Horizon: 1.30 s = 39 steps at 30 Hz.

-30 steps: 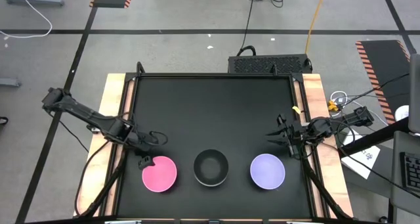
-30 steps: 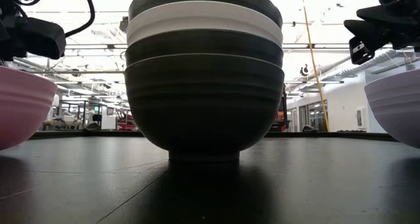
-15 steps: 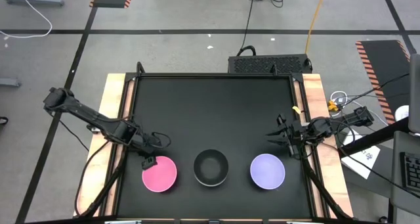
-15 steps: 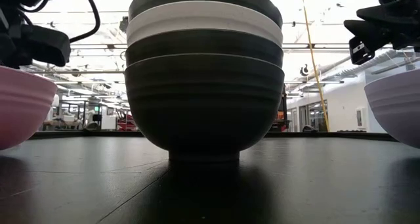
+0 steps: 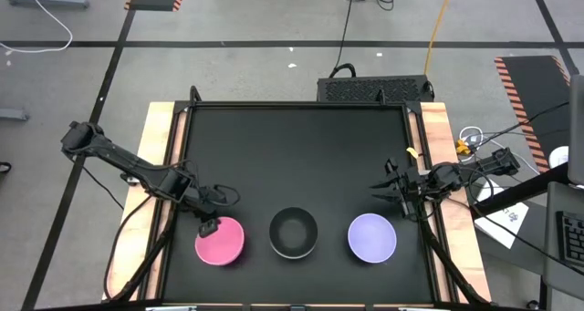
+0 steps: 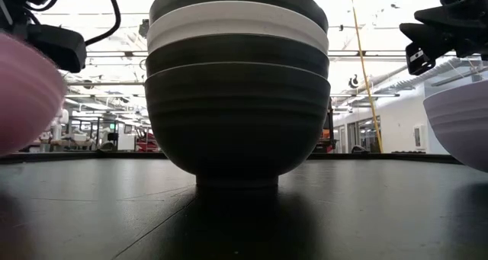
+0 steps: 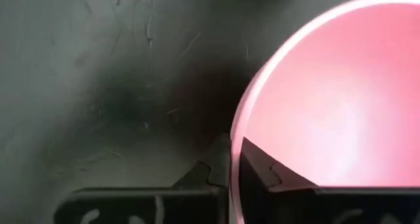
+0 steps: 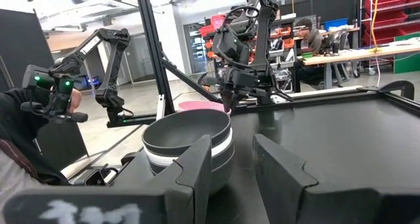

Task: Nest bowls inside each other
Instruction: Stack the pink bowl on top of the stacked black bowl

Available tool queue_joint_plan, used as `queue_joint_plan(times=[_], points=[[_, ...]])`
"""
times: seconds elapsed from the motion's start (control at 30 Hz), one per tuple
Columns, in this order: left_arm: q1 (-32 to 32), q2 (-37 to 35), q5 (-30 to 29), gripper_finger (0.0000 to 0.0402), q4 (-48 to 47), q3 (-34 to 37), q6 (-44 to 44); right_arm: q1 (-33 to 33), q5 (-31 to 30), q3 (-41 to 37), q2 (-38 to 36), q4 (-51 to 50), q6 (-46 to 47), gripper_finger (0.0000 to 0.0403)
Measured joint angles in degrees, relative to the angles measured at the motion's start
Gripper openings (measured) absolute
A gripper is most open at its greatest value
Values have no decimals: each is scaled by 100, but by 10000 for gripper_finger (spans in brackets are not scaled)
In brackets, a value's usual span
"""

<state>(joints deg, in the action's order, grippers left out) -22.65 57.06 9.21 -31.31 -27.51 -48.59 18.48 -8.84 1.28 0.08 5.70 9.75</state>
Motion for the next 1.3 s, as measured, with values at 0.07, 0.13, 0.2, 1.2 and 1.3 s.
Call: queue_joint_plan(times=[0.07, 0.13, 0.2, 1.2, 1.3], points=[[2, 2, 18, 13, -17, 0, 5, 0, 1, 0, 0, -1, 1, 105], [-1, 0, -14, 8, -10, 0, 5, 0, 1, 0, 0, -1, 4, 105], [2, 0, -31, 6, -9, 0, 36, 0, 9, 0, 0, -1, 3, 105], [277, -62, -40, 5, 3927, 2, 3520, -1, 15, 0, 4, -31, 7, 105], [485, -66, 125, 5, 4093, -20, 3805, -1, 15, 0, 4, -31, 8, 105]])
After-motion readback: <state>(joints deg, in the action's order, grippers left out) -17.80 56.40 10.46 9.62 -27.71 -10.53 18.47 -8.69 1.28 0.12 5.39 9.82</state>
